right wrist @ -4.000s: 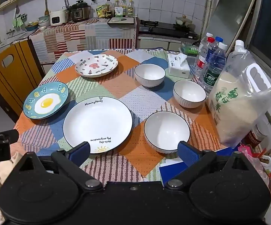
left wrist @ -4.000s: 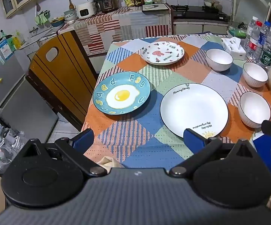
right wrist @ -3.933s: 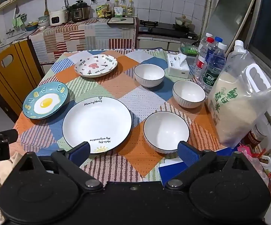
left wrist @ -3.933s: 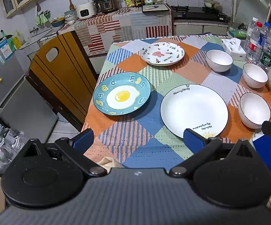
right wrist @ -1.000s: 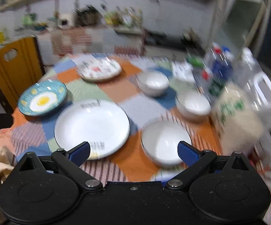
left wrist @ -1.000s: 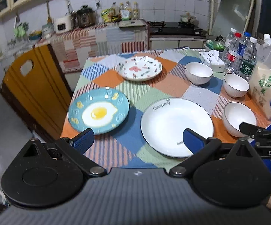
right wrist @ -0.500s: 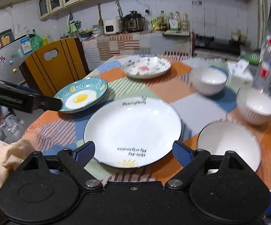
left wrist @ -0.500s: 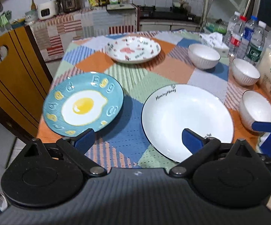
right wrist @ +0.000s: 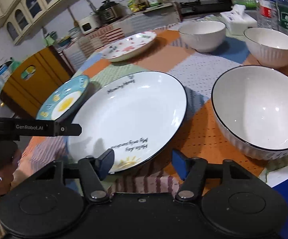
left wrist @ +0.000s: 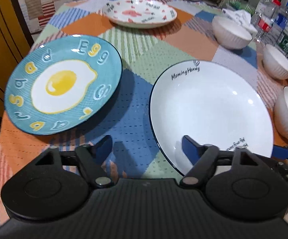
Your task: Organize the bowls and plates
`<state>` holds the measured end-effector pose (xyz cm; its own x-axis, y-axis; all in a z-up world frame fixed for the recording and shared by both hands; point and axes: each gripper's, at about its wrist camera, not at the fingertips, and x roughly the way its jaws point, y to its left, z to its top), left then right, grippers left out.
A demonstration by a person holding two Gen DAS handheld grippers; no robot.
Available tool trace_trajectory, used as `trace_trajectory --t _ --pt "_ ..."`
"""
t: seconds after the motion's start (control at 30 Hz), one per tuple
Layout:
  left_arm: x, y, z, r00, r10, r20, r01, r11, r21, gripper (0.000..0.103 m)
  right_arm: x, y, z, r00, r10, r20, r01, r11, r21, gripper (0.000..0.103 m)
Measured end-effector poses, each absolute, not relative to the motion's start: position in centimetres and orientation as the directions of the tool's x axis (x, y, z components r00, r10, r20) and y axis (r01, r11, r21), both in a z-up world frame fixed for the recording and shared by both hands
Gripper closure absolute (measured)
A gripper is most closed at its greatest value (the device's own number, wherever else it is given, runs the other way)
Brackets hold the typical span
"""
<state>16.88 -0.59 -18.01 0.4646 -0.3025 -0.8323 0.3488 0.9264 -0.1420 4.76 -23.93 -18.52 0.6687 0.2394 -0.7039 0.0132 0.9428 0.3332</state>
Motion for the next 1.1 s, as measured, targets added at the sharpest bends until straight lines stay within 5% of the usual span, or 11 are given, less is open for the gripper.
trace_trajectory --t 0.13,0.27,1.1 --pt "17.2 -0.9 -18.3 0.474 -0.333 -0.815 0.368 0.916 -0.16 0.049 5.2 -23.6 -18.9 0.69 0.191 -0.698 0.036 0.954 0.297 0.057" --pt "17.2 -1.2 -18.3 0.449 -0.406 -0.796 0.383 0.892 -0.239 0.08 5.3 -24.0 -18.9 0.707 0.145 -0.693 0.088 0.953 0.289 0.073" --pt "22.8 -3.2 -14.5 0.434 -0.414 -0.8 0.398 0.885 -0.242 0.079 12.5 -25.8 -14.5 0.706 0.114 -0.699 0.041 0.979 0.202 0.076"
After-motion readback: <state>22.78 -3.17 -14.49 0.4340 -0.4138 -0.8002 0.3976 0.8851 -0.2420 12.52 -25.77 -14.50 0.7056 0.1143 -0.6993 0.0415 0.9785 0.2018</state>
